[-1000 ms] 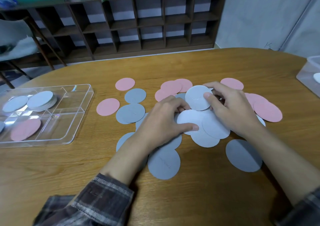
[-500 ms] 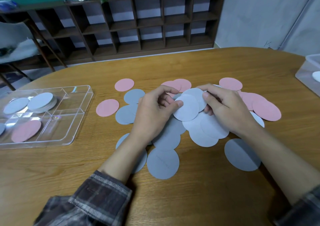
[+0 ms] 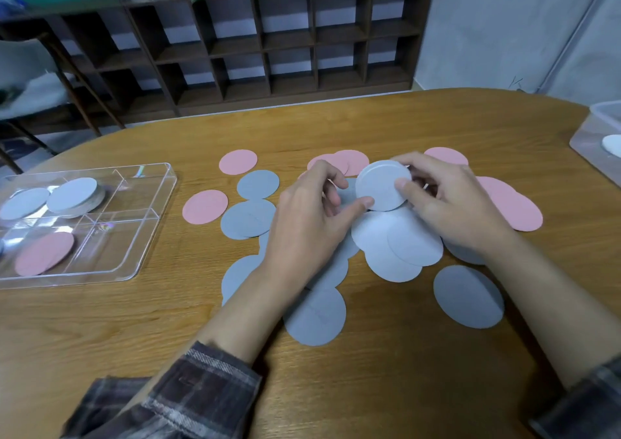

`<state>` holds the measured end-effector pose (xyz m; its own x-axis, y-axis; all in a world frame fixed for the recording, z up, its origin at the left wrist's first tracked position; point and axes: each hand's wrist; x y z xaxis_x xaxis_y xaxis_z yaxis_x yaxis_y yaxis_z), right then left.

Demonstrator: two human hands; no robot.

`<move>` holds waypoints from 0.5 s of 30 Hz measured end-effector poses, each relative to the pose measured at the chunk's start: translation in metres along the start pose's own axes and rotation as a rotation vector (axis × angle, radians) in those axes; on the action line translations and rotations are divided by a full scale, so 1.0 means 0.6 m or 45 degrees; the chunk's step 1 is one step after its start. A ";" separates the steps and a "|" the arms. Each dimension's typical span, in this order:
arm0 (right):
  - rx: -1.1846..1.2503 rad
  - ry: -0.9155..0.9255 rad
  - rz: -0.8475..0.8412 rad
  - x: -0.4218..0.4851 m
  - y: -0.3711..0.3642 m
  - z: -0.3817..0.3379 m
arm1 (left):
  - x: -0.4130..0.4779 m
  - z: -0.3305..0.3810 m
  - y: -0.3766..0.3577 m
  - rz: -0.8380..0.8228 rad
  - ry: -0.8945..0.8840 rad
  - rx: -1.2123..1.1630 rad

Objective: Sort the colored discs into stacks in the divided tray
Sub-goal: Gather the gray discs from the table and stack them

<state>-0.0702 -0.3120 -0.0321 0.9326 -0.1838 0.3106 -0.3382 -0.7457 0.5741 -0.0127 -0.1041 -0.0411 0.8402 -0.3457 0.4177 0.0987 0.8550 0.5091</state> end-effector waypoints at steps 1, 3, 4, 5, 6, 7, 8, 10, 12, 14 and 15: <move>-0.004 -0.006 0.054 0.002 0.005 0.003 | -0.001 0.000 -0.001 -0.073 -0.049 0.003; -0.004 -0.016 0.150 0.007 0.013 0.008 | -0.005 -0.001 -0.005 -0.271 -0.197 0.040; -0.002 -0.029 0.180 0.008 0.015 0.010 | -0.009 -0.002 -0.009 -0.373 -0.271 0.092; 0.001 -0.046 0.202 0.010 0.016 0.012 | -0.013 -0.004 -0.013 -0.463 -0.330 0.152; 0.003 -0.061 0.219 0.010 0.016 0.013 | -0.015 -0.006 -0.017 -0.530 -0.375 0.205; 0.006 -0.071 0.228 0.010 0.016 0.015 | -0.017 -0.008 -0.020 -0.572 -0.409 0.244; 0.009 -0.074 0.230 0.010 0.015 0.014 | -0.018 -0.009 -0.021 -0.601 -0.430 0.273; 0.012 -0.067 0.212 0.009 0.012 0.012 | -0.018 -0.009 -0.022 -0.630 -0.457 0.312; -0.006 -0.061 0.189 0.008 0.008 0.011 | -0.017 -0.010 -0.021 -0.616 -0.470 0.328; -0.016 -0.059 0.176 0.007 0.006 0.010 | -0.015 -0.012 -0.020 -0.574 -0.463 0.329; -0.011 -0.055 0.169 0.007 0.005 0.010 | -0.014 -0.013 -0.019 -0.555 -0.459 0.325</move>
<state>-0.0666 -0.3188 -0.0336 0.8840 -0.3084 0.3514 -0.4601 -0.7075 0.5365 -0.0168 -0.1082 -0.0564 0.5140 -0.7893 0.3358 0.2242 0.5015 0.8356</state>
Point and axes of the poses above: each hand's wrist, its own x-axis towards the middle knuckle, its own y-axis out of the back of the hand, z = x × y, and after that the axes turned 2 degrees about z, right-handed
